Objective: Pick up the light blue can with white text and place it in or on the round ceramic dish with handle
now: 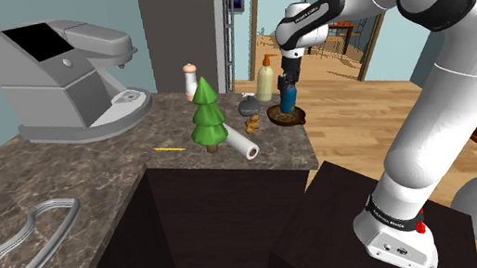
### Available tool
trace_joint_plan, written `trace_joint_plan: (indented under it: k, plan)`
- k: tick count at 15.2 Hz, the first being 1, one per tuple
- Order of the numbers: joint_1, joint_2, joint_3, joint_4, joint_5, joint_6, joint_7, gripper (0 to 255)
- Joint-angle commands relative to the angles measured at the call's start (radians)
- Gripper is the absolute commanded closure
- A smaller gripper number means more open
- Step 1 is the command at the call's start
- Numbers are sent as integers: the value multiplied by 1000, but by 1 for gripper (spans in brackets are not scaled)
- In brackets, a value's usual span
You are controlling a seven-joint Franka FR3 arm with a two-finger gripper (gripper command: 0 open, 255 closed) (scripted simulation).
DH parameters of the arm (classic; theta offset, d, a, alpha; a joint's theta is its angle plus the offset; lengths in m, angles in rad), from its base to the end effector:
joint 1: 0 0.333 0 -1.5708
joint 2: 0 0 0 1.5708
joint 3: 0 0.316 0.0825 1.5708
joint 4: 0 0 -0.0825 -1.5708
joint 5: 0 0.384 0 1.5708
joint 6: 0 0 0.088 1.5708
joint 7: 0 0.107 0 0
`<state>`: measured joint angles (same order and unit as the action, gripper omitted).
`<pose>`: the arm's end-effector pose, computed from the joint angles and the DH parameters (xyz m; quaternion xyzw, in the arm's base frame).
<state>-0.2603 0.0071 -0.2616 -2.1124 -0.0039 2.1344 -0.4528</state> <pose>0.4724 -0.2717 0.4130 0.9994 -0.0335 0.0055 0.0058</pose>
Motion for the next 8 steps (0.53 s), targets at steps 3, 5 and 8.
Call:
trace_joint_plan:
  k: [3, 5, 8]
  plan:
    - [0, 0, 0, 0, 0, 0, 0, 0]
    - [0, 0, 0, 0, 0, 0, 0, 0]
    - [1, -27, 1, 40, -8, -65, 6, 0]
